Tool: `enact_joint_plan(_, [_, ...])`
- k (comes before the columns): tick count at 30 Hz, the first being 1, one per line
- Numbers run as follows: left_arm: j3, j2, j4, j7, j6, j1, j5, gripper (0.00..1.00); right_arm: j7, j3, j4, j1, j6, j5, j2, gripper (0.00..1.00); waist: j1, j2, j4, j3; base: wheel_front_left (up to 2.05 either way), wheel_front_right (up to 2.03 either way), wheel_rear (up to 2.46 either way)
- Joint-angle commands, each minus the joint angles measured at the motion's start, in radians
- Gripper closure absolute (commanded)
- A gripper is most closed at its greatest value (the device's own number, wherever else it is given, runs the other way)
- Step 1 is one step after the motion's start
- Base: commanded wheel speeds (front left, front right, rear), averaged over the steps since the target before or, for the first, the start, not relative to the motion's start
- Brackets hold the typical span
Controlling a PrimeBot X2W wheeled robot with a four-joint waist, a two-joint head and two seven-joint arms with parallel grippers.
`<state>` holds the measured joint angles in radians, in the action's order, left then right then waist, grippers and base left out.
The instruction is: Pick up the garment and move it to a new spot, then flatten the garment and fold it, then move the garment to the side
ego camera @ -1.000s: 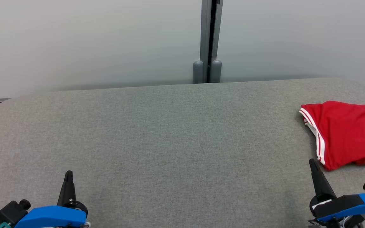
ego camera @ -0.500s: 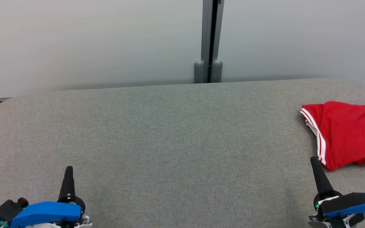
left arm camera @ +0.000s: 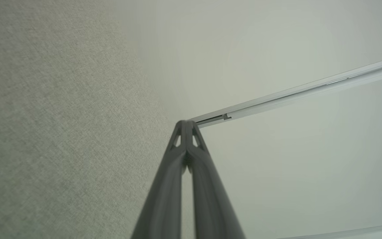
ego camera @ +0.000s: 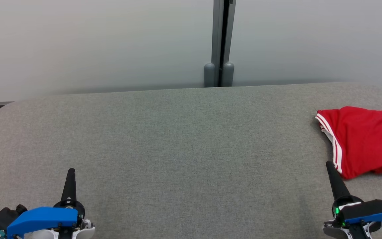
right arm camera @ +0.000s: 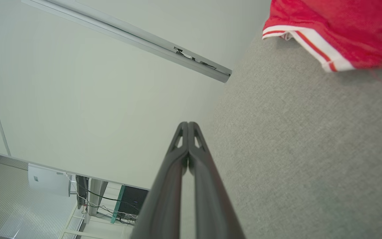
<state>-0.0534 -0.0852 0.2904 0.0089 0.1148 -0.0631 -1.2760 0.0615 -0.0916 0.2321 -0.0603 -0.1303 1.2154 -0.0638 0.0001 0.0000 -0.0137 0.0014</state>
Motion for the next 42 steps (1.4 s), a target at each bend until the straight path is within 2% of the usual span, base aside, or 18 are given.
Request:
enact_joint_plan(1, [-0.009, 0.002, -0.012, 0.009, 0.007, -0.021, -0.019, 1.0, 0.006, -0.004, -0.005, -0.024, -0.001, 0.023, 0.002, 1.0, 0.0, 0.0, 0.0, 0.0, 0.0, 0.0, 0.0])
enact_joint_plan(42, [-0.057, 0.033, -0.044, 0.098, 0.019, -0.048, -0.302, 1.0, 0.05, -0.022, 0.012, -0.05, -0.001, 0.358, 0.014, 1.0, -0.0001, 0.0, 0.012, 0.001, 0.0, 0.0, 0.0])
